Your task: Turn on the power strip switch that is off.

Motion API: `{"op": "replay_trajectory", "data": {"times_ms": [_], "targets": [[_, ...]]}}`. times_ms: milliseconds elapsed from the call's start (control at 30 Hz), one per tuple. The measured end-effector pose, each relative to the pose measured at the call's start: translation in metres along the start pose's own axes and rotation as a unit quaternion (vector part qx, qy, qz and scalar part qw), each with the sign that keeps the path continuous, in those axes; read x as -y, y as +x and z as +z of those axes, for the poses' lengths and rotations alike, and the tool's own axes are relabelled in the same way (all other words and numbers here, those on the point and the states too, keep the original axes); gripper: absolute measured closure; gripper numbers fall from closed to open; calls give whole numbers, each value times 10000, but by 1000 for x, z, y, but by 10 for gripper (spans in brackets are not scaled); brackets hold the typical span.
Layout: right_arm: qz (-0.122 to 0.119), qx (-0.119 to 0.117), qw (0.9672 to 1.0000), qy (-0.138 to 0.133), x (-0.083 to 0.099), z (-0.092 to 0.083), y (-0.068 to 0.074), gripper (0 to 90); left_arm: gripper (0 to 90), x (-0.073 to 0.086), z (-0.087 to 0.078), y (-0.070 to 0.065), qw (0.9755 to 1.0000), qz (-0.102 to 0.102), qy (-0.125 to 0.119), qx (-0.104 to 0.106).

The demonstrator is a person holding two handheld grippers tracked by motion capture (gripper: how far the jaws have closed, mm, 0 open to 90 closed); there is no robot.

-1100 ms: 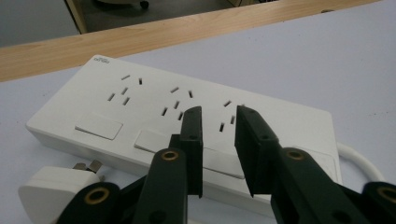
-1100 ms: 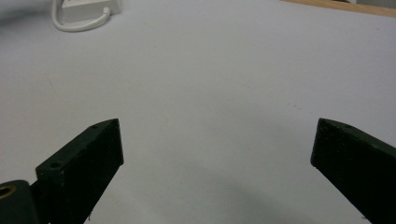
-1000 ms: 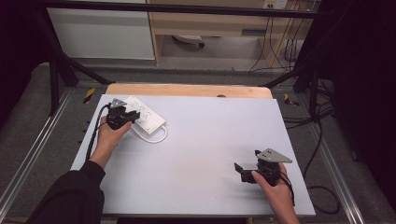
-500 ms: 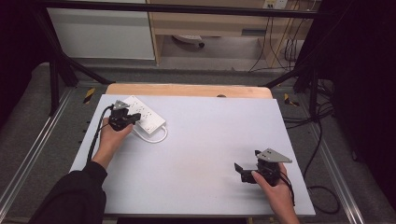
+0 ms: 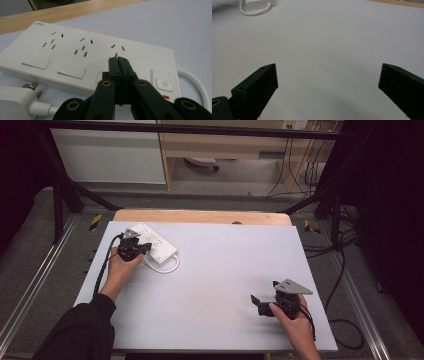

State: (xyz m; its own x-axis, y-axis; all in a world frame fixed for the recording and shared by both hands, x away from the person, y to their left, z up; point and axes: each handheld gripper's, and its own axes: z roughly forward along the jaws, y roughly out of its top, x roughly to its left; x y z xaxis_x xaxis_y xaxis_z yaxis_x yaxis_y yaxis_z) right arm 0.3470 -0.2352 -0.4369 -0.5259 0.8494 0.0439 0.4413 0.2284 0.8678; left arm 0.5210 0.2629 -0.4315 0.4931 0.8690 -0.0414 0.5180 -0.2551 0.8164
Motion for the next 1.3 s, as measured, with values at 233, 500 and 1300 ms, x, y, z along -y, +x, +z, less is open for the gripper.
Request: {"op": "replay_trajectory", "data": {"times_ms": [233, 500, 1300], "targets": [[-8, -1, 10000, -1, 0, 0, 0, 29, 900, 1, 1, -1, 10000, 11, 24, 0], [-10, -1, 10000, 1, 0, 0, 0, 28, 900, 1, 2, -3, 10000, 49, 41, 28], [-35, 3, 10000, 31, 0, 0, 0, 28, 900, 6, 2, -4, 10000, -26, -22, 43]]}}
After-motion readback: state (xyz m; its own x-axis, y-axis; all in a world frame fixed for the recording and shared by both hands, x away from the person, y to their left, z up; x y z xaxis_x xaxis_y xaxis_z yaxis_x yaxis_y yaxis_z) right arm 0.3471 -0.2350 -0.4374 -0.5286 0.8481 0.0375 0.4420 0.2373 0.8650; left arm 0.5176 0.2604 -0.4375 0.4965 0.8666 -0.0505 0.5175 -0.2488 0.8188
